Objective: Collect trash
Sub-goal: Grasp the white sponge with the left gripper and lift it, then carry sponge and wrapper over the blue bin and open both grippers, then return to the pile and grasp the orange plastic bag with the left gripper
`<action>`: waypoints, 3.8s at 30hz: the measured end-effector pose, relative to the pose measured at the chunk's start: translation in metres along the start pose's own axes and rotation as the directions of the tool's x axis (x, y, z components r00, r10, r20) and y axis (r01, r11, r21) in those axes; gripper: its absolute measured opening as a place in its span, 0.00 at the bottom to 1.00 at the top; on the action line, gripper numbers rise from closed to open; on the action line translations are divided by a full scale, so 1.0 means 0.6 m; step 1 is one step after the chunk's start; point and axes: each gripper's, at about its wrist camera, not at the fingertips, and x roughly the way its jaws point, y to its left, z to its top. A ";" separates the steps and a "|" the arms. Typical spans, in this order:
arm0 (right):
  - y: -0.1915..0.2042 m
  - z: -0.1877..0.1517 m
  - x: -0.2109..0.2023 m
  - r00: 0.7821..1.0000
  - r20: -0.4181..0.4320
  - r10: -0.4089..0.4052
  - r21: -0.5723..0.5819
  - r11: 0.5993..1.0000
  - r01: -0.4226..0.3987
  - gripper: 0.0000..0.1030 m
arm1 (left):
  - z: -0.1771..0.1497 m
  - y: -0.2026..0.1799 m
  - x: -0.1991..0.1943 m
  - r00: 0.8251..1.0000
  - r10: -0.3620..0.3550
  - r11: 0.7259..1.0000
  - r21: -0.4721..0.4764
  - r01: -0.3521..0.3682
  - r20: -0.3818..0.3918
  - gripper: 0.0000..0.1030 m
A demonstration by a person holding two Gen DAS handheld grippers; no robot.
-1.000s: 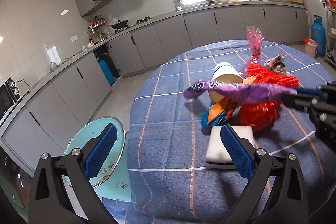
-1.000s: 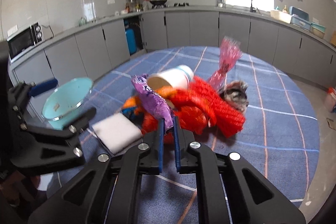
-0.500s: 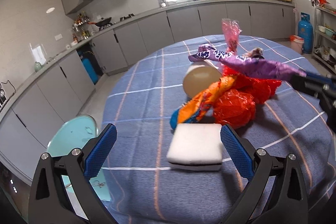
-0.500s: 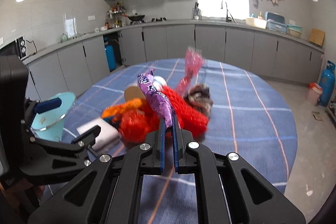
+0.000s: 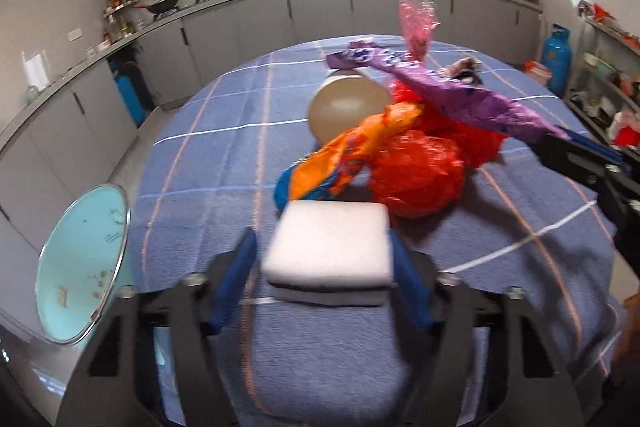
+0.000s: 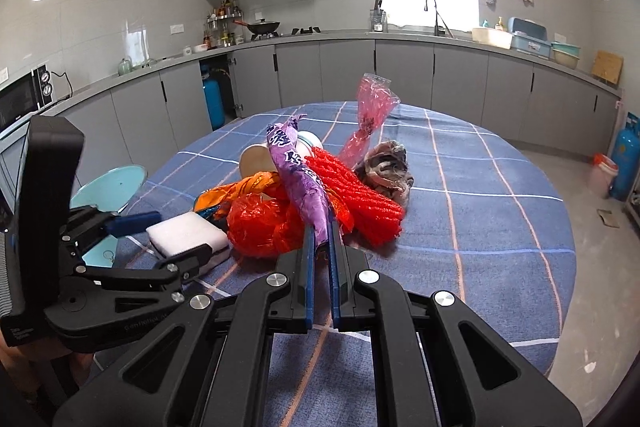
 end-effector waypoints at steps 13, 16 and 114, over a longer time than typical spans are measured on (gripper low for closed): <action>0.013 0.013 -0.015 0.999 0.034 0.016 -0.013 1.000 -0.015 0.07 | 0.017 0.012 -0.064 0.997 0.033 0.999 0.010 -0.034 0.072 0.50; 0.018 0.020 -0.018 0.999 0.044 0.019 -0.019 1.000 -0.018 0.07 | 0.024 0.024 -0.079 0.994 0.057 0.998 0.001 -0.057 0.094 0.50; 0.329 0.124 0.138 0.939 -0.067 0.338 -0.242 0.907 -0.344 0.56 | -0.037 0.403 -0.099 0.840 0.540 0.797 -0.296 -0.526 -0.039 0.83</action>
